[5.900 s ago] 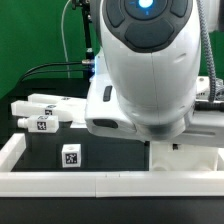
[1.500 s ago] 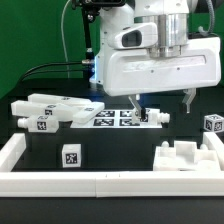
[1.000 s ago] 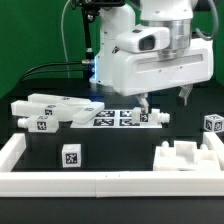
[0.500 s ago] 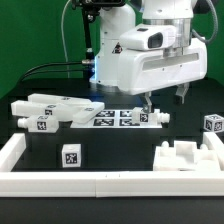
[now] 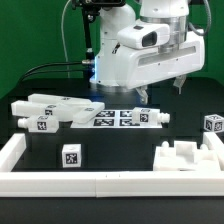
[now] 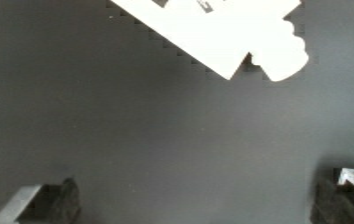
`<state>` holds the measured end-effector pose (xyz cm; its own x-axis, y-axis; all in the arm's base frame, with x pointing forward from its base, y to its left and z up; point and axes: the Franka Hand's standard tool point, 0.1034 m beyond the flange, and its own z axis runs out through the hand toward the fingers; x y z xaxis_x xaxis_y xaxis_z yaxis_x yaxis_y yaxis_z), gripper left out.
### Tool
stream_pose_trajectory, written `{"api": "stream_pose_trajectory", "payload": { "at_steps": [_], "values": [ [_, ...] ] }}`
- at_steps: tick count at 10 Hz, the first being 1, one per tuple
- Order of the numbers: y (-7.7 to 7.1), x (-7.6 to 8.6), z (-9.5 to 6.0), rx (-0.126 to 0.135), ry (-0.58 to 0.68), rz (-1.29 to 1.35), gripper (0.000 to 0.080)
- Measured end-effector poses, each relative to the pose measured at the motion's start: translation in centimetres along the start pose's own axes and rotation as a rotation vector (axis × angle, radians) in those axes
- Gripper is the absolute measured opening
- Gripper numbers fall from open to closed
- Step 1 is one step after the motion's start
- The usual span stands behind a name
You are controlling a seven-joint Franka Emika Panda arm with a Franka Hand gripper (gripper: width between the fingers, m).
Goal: Assemble chair
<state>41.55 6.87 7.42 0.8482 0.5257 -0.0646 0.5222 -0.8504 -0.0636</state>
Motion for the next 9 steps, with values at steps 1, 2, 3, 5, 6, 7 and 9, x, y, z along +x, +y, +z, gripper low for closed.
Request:
{"api": "stream_pose_trajectory", "payload": {
  "at_steps": [1, 2, 3, 5, 6, 7, 9],
  "values": [
    [0.0, 0.0, 0.1, 0.000, -0.001, -0.012, 0.0649],
    [-0.1, 0.1, 0.4, -0.009, 0.010, -0.107, 0.0649],
    [-0.7, -0.5, 1.0, -0.022, 0.022, -0.193, 0.0649],
    [-1.6, -2.5, 2.5, -0.020, 0.008, -0.286, 0.0649],
    [-1.4, -2.8, 2.6, -0.017, 0.004, -0.278, 0.0649],
    [-1.4, -2.7, 2.5, -0.019, 0.006, -0.276, 0.0649],
    [-1.4, -2.7, 2.6, -0.018, 0.005, -0.276, 0.0649]
  ]
}}
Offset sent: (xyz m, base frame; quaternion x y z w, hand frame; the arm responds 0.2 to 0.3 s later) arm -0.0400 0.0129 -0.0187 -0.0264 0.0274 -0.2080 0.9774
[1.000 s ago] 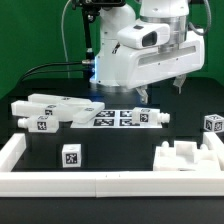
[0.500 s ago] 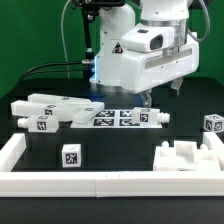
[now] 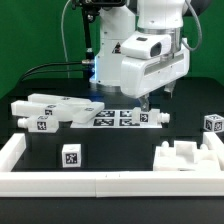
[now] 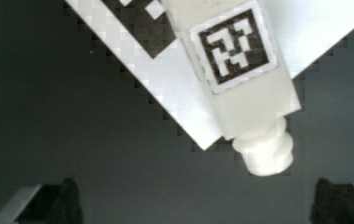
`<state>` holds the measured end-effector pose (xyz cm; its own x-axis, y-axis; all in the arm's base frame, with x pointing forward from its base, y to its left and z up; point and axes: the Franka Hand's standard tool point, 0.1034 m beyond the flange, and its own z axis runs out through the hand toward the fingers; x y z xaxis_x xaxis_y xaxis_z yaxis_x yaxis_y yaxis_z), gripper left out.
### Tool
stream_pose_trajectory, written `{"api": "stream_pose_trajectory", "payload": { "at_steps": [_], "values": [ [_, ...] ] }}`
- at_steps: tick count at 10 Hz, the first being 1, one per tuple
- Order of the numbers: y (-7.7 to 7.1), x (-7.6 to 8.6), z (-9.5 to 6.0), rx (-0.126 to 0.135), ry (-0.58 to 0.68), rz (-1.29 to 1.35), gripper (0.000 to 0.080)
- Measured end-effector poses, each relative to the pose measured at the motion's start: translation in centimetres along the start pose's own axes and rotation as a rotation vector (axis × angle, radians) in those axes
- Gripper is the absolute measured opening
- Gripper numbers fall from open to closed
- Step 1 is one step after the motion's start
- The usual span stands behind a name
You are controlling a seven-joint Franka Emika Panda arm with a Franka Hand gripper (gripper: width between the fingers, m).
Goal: Assemble chair
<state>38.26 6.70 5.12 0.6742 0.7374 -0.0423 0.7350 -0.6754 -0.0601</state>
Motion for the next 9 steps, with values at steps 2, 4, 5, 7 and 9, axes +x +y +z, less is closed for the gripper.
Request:
{"api": "stream_pose_trajectory", "payload": {
  "at_steps": [2, 4, 5, 7, 9],
  "values": [
    [-0.3, -0.7, 0.8, -0.028, 0.018, -0.032, 0.0649],
    [-0.7, -2.2, 2.4, -0.058, 0.027, -0.057, 0.0649],
    [-0.6, -2.6, 3.2, -0.078, 0.036, -0.065, 0.0649],
    [-0.3, -3.2, 4.2, -0.077, 0.026, -0.057, 0.0649],
    [0.0, -3.2, 4.4, -0.089, 0.034, -0.050, 0.0649]
  ]
}}
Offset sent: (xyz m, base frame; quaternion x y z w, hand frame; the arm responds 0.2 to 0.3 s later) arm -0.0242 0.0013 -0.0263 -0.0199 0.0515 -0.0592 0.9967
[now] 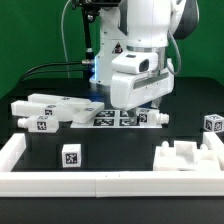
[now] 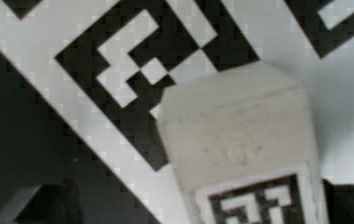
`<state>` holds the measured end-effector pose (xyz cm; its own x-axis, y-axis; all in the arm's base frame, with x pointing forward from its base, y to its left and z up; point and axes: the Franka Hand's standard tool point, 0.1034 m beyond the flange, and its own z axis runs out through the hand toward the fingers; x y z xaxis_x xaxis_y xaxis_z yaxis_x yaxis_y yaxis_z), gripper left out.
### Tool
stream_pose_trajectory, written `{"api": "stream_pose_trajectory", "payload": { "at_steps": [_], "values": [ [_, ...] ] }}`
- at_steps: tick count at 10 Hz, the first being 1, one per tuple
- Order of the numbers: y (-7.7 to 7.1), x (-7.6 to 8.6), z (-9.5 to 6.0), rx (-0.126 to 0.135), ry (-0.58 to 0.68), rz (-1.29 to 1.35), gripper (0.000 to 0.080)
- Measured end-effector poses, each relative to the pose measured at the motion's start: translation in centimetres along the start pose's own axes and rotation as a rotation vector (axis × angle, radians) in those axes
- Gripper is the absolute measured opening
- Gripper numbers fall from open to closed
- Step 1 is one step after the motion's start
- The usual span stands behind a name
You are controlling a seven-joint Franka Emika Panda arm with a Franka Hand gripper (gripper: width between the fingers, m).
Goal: Assemble chair
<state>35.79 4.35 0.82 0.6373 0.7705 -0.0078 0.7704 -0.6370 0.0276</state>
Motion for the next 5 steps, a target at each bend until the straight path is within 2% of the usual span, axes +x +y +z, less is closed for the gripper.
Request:
{"api": "stream_pose_trajectory", "payload": {
  "at_steps": [2, 3, 4, 5],
  "values": [
    [0.0, 0.0, 0.0, 0.000, -0.001, -0.004, 0.0382],
    [0.0, 0.3, 0.0, -0.001, 0.001, -0.019, 0.0382],
    [-0.1, 1.6, -0.3, -0.007, 0.010, -0.104, 0.0282],
    [-0.1, 2.7, -0.7, 0.000, 0.004, -0.246, 0.0282]
  ]
}}
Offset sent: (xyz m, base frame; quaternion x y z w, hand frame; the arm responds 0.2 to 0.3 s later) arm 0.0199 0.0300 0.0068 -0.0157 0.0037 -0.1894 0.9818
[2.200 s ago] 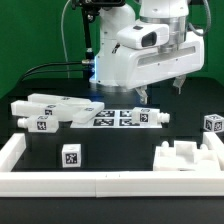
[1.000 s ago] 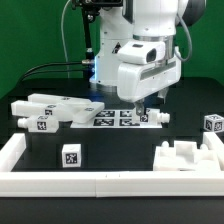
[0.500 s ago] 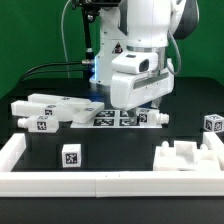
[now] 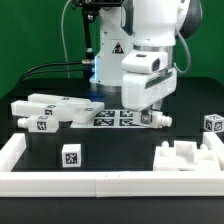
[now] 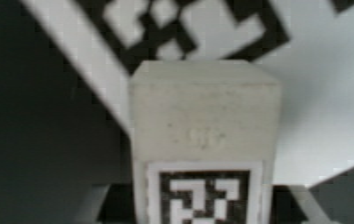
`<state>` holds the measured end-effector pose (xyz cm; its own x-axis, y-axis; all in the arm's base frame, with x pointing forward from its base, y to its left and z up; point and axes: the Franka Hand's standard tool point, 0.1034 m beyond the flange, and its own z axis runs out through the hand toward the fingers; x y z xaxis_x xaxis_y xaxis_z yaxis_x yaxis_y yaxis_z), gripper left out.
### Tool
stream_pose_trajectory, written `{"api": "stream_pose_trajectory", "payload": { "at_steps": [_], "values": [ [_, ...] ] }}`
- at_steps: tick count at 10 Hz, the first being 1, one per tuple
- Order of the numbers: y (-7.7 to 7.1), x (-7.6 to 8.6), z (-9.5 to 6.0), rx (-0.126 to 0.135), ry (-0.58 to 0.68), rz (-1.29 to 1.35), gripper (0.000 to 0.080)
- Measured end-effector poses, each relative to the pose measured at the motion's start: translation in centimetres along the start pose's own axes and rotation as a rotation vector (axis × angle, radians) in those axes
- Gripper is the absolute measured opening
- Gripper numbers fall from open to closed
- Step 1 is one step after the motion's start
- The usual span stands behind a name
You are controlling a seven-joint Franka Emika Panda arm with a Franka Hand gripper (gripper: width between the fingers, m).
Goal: Assemble chair
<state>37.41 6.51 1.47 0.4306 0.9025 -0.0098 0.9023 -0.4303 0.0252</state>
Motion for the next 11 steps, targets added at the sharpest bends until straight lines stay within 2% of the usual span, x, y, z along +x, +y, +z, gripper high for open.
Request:
{"api": "stream_pose_trajectory", "payload": {
  "at_steps": [2, 5, 7, 8, 9, 11],
  "values": [
    [0.9, 1.2, -0.6, -0.003, -0.006, -0.217, 0.0282],
    [0.8, 0.7, -0.4, 0.001, -0.015, -0.388, 0.0282],
    [1.4, 0.2, -0.2, 0.001, -0.017, -0.692, 0.0284],
    [1.5, 0.4, 0.1, 0.030, -0.027, -0.836, 0.0284],
    [1.6, 0.7, 0.1, 0.031, -0.029, -1.008, 0.0284],
    [1.5, 0.1, 0.2, 0.032, -0.031, -1.130, 0.0284]
  ]
}}
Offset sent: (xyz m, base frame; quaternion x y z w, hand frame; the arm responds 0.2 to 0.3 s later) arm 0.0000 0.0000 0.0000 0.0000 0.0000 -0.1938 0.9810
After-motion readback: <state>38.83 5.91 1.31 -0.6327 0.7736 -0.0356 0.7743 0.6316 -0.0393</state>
